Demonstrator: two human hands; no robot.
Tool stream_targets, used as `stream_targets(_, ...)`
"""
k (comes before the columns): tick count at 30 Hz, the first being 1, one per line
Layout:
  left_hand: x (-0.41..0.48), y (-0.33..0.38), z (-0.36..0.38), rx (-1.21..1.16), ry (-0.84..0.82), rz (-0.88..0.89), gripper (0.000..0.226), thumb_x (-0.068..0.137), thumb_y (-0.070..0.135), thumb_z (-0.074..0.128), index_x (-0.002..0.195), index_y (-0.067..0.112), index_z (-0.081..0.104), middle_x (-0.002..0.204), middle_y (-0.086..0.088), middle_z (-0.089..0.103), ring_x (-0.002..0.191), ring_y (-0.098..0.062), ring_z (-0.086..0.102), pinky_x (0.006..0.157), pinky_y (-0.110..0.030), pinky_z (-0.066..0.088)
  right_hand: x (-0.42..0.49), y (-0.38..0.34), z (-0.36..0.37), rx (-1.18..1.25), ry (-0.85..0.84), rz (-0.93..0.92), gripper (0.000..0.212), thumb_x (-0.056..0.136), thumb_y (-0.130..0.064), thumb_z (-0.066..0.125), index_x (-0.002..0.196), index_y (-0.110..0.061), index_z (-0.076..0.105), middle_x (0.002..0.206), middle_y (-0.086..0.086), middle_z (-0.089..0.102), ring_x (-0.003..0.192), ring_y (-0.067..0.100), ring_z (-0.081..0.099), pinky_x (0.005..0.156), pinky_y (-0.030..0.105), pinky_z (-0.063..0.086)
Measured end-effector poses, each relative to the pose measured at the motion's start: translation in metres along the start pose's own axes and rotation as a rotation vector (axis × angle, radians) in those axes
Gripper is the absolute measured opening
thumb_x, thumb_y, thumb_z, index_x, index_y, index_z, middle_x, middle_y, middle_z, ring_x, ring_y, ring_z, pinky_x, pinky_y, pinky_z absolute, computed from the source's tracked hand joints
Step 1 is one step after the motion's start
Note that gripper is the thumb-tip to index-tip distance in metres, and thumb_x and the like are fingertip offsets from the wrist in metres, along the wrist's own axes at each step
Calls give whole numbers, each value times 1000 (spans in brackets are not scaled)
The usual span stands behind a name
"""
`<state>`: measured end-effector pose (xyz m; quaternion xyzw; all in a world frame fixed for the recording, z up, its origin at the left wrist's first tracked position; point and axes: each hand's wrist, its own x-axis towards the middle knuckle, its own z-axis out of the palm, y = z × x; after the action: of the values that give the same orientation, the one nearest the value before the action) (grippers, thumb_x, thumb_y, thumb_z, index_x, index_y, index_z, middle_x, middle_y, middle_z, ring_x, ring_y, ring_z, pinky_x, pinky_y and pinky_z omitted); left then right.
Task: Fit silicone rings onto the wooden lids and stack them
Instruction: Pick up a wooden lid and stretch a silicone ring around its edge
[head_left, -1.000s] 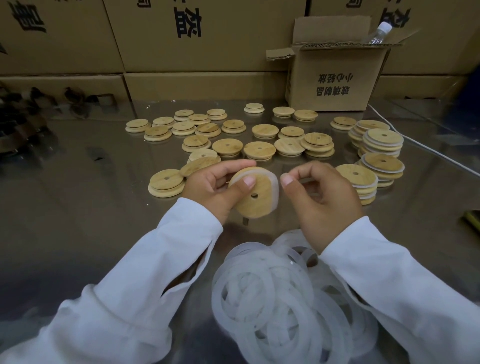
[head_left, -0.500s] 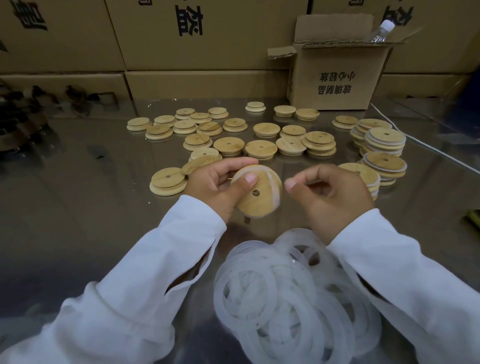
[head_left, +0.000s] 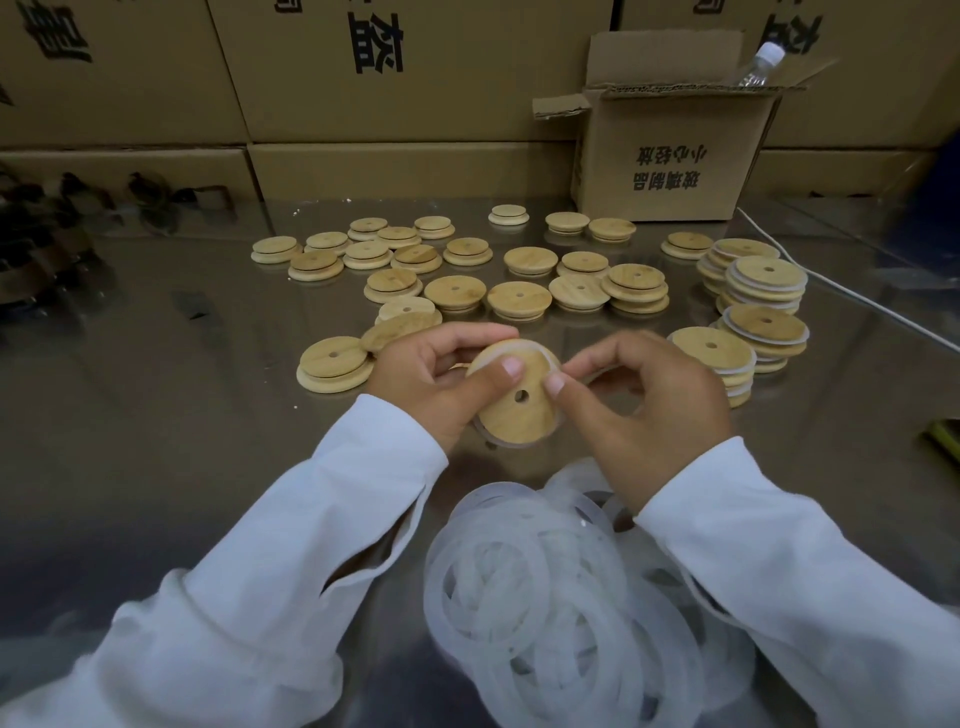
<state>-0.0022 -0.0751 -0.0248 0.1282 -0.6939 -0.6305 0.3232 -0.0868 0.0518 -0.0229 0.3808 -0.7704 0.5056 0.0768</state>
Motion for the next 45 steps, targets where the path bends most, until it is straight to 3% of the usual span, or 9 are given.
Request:
stream_targets(3,0,-1,0,-24,2,-6,20,74,5,68,83,22,68,73,7,70,68,-5,66,60,-18,53,0,0,-2,-10,30,-14,10,72,-27,70,65,-28,63,76,-10,63,72,3,58,67,14,44)
stream_targets(8,0,-1,0,0,-17,4,20,75,5,68,83,23,68,74,7,70,67,-5,66,58,-16,51,6,-2,-7,165,-28,223,14,69,-24,76,57,-25,69,63,-8,68,66,8,63,68,25,51)
stream_targets(12,0,1,-1,7,-43,3,21,78,4,65,85,24,67,71,10,70,67,-3,66,58,-15,50,9,-4,-12,283,-91,345,13,66,-26,76,55,-30,70,63,-9,68,61,4,59,65,23,47)
stream_targets(16,2,5,-4,13,-69,-1,22,80,1,63,86,22,66,67,12,70,65,-2,66,55,-15,50,12,-8,-17,336,-158,440,14,68,-23,76,56,-23,70,64,-4,67,66,8,58,62,23,43)
stream_targets(23,4,7,-9,-7,-80,-31,23,81,2,61,85,25,67,71,10,71,70,-4,67,60,-25,56,16,-11,-22,329,-250,408,14,72,-23,73,60,-27,67,57,-12,62,65,7,54,62,22,37)
stream_targets(31,2,1,-5,12,-37,-33,24,80,1,62,84,23,67,70,7,69,66,-5,65,62,-25,55,11,-3,-12,457,-286,487,18,72,-18,73,55,-24,71,60,1,68,62,14,62,78,36,50)
stream_targets(35,1,1,-7,21,-27,-32,24,81,1,62,84,24,66,73,5,68,65,-3,65,59,-23,55,9,-4,-12,470,-315,473,23,76,-4,68,59,-19,68,59,0,68,57,11,63,72,31,52)
stream_targets(40,1,1,-6,12,-40,-55,23,82,0,61,85,23,65,77,1,66,64,-2,64,59,-20,55,8,-6,-12,380,-315,430,22,79,-5,66,65,-22,65,52,-8,66,45,1,56,53,12,50)
stream_targets(45,1,0,-6,7,-57,-68,23,81,-1,60,86,21,66,78,0,66,66,-3,65,60,-21,55,8,-4,-13,275,-289,450,19,77,-11,69,65,-25,65,54,-10,64,39,-6,49,58,20,39)
